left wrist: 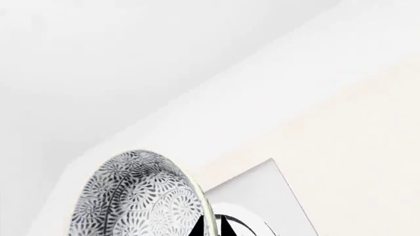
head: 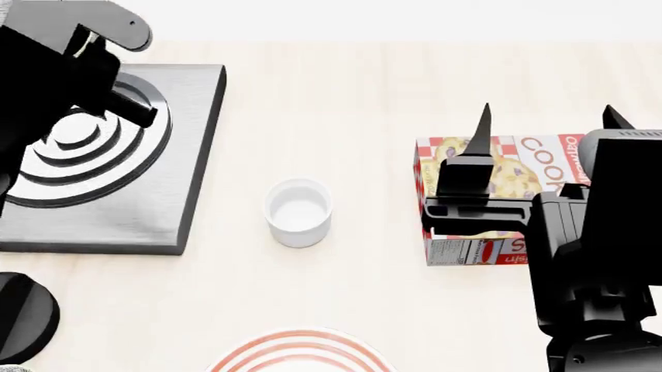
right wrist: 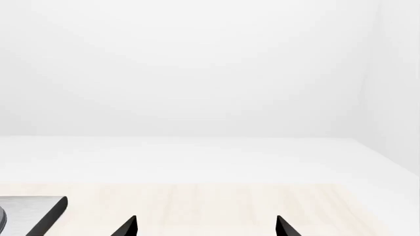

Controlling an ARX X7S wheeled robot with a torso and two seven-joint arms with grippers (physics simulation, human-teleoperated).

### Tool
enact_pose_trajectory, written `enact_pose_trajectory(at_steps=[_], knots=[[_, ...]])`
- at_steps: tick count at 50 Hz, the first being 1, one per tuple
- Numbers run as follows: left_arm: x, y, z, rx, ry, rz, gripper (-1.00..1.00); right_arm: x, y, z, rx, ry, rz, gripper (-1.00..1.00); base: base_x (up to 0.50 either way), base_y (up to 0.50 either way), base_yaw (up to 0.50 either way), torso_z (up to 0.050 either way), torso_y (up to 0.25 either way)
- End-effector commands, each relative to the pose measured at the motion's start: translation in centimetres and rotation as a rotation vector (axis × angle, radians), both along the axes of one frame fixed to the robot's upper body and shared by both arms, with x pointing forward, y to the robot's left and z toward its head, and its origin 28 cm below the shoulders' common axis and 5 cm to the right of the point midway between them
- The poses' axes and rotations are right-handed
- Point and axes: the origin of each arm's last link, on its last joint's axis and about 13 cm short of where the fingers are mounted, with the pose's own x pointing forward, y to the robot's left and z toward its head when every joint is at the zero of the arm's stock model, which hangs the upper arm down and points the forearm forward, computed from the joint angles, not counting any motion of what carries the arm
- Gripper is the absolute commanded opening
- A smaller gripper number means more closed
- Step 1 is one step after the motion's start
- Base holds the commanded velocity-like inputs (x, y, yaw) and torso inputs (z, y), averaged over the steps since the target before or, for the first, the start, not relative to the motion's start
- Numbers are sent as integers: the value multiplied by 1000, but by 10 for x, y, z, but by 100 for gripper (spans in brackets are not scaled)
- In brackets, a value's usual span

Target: Pick the akita bowl on the stove and place it on the plate.

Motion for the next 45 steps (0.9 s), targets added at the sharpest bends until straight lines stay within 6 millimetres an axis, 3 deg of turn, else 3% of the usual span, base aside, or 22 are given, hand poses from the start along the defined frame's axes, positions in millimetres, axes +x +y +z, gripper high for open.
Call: enact_pose_trajectory(at_steps=[1, 14, 23, 31, 45], knots=[[-25, -11, 32, 205, -56, -221, -100, 0, 0, 0, -1, 1, 0, 100, 0, 0, 0, 0, 0], [-58, -22, 56, 445, -138, -437, -100, 1, 0, 0, -2, 0, 0, 100, 0, 0, 0, 0, 0], [-78, -26, 64, 509, -177, -531, -100, 0, 0, 0, -3, 0, -1, 100, 0, 0, 0, 0, 0], [-107, -34, 57, 594, -186, -668, -100, 0, 0, -1, -4, -2, -1, 100, 0, 0, 0, 0, 2], [-131, -39, 42, 703, -156, -799, -100, 1, 0, 0, -6, -2, -1, 100, 0, 0, 0, 0, 0]])
